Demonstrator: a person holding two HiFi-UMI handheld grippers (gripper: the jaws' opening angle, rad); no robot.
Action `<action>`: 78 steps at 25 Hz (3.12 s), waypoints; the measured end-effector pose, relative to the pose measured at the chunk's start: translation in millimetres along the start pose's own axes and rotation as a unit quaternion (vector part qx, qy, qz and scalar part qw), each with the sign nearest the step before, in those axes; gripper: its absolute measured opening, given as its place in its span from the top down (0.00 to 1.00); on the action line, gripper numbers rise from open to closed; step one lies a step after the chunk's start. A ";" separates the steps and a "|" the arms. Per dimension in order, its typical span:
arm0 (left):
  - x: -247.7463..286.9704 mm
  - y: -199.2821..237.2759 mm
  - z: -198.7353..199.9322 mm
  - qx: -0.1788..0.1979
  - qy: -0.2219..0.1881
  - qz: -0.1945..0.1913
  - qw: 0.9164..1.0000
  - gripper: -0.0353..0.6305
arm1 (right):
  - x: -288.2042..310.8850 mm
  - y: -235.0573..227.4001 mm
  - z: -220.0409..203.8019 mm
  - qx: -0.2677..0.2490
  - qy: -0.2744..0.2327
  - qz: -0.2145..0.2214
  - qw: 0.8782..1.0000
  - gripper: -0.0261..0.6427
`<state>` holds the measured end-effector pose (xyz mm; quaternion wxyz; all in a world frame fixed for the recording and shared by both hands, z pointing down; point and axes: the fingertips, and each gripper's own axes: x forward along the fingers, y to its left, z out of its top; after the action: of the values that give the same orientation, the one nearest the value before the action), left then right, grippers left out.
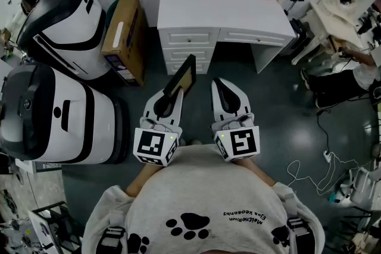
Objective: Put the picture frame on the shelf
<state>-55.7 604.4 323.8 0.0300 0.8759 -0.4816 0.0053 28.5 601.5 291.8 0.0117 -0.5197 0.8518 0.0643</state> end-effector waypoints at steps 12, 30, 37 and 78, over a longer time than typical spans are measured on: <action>31.5 4.3 -0.7 0.008 0.002 0.029 1.000 0.89 | 20.4 -36.6 -11.6 0.013 -0.006 0.014 1.000 0.91; 144.4 76.2 3.7 0.001 -0.003 0.011 1.000 0.89 | 131.6 -105.2 -35.6 0.050 -0.014 -0.019 0.998 0.91; 205.5 131.6 12.6 -0.003 0.002 -0.004 1.000 0.89 | 204.9 -134.7 -41.1 0.051 -0.007 -0.043 0.998 0.91; 337.7 258.7 -4.0 -0.025 0.014 -0.045 0.999 0.89 | 378.1 -173.5 -85.9 0.038 0.023 -0.061 0.997 0.91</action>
<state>-92.9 181.6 352.9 0.0589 0.8955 -0.4411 0.0040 12.8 178.5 327.2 0.0156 -0.5715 0.8202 0.0188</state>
